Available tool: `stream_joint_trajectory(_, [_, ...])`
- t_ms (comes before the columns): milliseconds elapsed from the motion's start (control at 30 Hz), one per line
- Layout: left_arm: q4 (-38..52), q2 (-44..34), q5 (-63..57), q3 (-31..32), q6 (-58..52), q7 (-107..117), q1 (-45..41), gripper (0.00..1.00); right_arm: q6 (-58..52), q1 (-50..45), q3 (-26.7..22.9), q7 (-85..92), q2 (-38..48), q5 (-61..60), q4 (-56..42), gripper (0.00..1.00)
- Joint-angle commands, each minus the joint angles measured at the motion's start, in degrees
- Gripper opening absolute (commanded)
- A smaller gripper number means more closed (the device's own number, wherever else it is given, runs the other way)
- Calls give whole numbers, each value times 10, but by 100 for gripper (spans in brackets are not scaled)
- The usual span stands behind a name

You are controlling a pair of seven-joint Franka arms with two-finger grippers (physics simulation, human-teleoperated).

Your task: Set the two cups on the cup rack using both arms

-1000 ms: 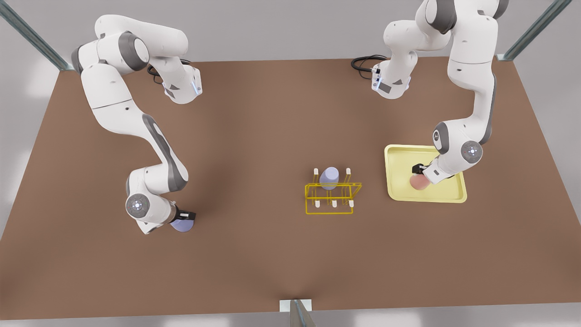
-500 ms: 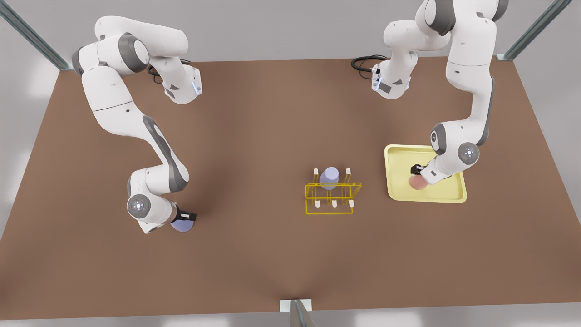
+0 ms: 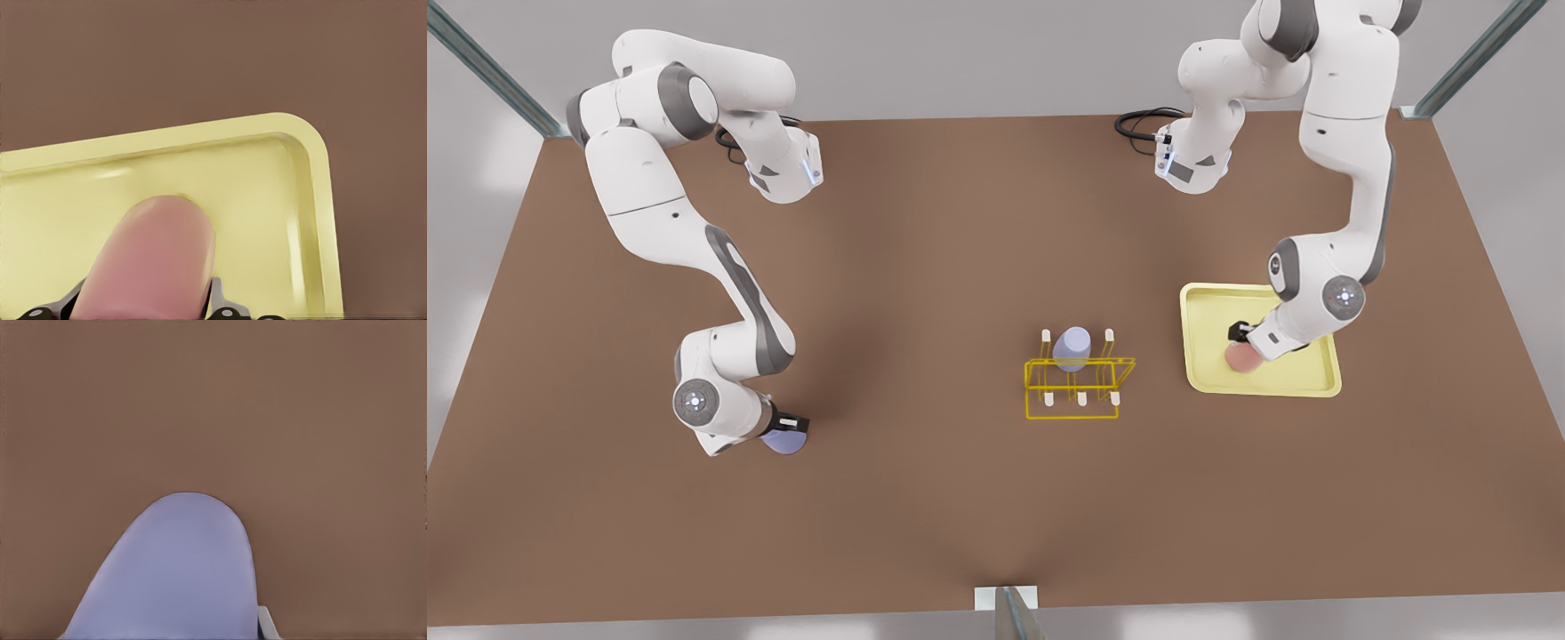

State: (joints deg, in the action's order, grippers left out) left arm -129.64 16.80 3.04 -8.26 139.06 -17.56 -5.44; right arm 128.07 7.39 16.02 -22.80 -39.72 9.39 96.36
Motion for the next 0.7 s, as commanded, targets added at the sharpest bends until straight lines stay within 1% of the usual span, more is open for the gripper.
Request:
stream_joint_trajectory(0, [1, -5, -1, 0, -47, 4, 0, 87, -7, 0, 1, -12, 3, 4, 0, 73])
stream_joint_trajectory(167, [11, -15, -1, 1, -74, 6, 0, 86, -9, -1, 3, -12, 15, 4, 0, 73])
stream_joint_trajectory(200, [11, -16, -1, 0, -74, 6, 0, 82, -10, -4, 5, -13, 23, 3, 0, 73])
stream_joint_trajectory(400, [14, -12, -1, 0, -72, 7, 1, 81, -12, 1, 80, -18, 52, -2, -7, 73])
stream_joint_trajectory(467, [14, -12, -1, 1, -73, 16, 1, 75, -7, 1, 110, -23, 60, -2, -9, 73])
stream_joint_trajectory(500, [14, -12, -1, 1, -73, 18, 0, 74, -6, -4, 120, -26, 60, -2, -15, 73])
stream_joint_trajectory(600, [18, -14, -1, 1, -75, 17, 1, 74, 18, 0, 175, -28, 52, -2, -31, 73])
stream_joint_trajectory(667, [18, -15, -1, 1, -76, 17, 0, 74, 39, -4, 196, -28, 47, -2, -37, 73])
